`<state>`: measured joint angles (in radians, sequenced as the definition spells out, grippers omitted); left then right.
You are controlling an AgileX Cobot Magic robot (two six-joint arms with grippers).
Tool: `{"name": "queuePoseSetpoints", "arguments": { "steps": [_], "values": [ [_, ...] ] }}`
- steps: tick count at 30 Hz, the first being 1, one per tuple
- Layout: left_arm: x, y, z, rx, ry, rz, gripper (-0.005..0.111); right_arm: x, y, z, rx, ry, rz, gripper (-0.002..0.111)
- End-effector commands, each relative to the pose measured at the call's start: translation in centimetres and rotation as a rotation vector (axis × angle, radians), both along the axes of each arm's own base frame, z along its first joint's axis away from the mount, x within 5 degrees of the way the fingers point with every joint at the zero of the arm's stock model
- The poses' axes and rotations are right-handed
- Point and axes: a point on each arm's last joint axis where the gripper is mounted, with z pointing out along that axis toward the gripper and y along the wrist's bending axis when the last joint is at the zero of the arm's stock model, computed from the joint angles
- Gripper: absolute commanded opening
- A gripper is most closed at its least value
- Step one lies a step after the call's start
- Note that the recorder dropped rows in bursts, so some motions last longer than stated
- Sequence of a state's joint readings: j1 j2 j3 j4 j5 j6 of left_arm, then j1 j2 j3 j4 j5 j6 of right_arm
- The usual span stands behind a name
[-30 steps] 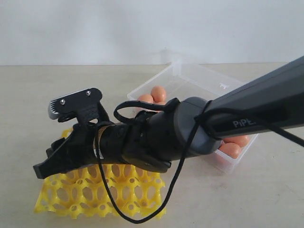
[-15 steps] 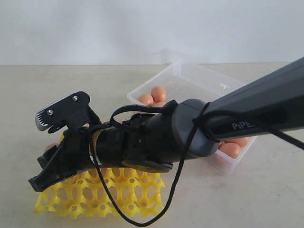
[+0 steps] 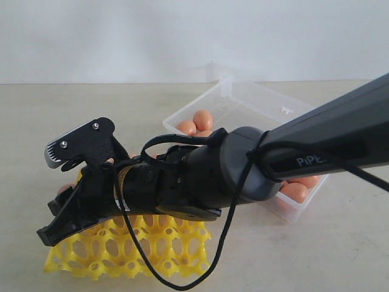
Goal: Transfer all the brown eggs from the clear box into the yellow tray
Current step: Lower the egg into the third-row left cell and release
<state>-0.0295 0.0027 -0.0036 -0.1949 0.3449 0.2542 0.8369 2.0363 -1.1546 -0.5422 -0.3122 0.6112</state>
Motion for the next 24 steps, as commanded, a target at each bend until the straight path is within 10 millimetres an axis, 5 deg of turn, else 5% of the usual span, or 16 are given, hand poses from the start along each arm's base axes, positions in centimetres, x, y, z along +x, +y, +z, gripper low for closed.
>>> {"name": "queuePoseSetpoints", "arguments": {
  "steps": [1, 7, 18, 22, 24],
  "values": [
    [0.0, 0.0, -0.1, 0.003, -0.003, -0.004, 0.004, 0.0, 0.1, 0.3, 0.006, -0.013, 0.008, 0.04],
    [0.0, 0.0, -0.1, 0.003, -0.003, -0.004, 0.004, 0.1, 0.1, 0.2, 0.002, -0.011, 0.006, 0.057],
    [0.0, 0.0, -0.1, 0.003, -0.003, -0.004, 0.004, 0.0, 0.1, 0.3, -0.008, -0.03, 0.017, 0.057],
    [0.0, 0.0, -0.1, 0.003, -0.003, -0.004, 0.004, 0.3, -0.6, 2.5, -0.01, -0.057, -0.015, 0.052],
    [0.0, 0.0, -0.1, 0.003, -0.003, -0.004, 0.004, 0.8, -3.0, 5.4, -0.068, 0.002, -0.163, 0.036]
  ]
}}
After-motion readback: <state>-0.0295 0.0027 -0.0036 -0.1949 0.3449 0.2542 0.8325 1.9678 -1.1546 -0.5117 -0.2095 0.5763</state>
